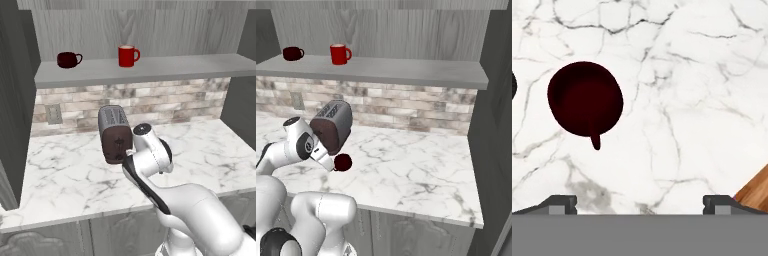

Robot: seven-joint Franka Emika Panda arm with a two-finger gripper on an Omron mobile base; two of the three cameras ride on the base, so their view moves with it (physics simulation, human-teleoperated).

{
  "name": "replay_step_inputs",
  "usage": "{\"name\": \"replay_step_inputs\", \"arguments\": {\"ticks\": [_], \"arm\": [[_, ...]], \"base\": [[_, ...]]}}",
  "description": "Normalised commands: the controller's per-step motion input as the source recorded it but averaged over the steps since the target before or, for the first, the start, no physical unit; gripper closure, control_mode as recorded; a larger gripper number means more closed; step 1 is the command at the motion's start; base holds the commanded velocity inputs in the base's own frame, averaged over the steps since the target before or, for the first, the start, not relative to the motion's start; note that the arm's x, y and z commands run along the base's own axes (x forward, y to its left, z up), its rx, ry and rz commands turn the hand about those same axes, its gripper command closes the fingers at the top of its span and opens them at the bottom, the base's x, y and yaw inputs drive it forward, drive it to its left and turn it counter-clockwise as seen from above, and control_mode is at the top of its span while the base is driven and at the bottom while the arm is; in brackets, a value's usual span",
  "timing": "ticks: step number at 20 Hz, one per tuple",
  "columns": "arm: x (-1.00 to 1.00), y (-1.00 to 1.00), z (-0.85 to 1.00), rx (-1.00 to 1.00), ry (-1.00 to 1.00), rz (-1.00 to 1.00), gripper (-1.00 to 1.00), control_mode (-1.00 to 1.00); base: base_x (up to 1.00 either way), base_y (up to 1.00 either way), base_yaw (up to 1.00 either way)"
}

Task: Pick the mug on the counter and place it in the cabinet with the handle facing the right, like the mugs already inside.

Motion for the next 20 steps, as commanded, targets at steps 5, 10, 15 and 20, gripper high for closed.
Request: {"name": "replay_step_inputs", "arguments": {"ticks": [5,10,15,20], "arm": [[0.11,0.0,-0.17,0.0,-0.01,0.03,-1.0,-1.0],[0.13,0.0,-0.17,0.0,0.0,0.02,-1.0,-1.0],[0.14,0.03,-0.16,-0.01,0.0,0.0,-1.0,-1.0],[0.15,0.04,-0.13,-0.01,-0.01,0.0,-1.0,-1.0]], "base": [[0.0,0.0,0.0],[0.0,0.0,0.0],[0.0,0.0,0.0],[0.0,0.0,0.0]]}}
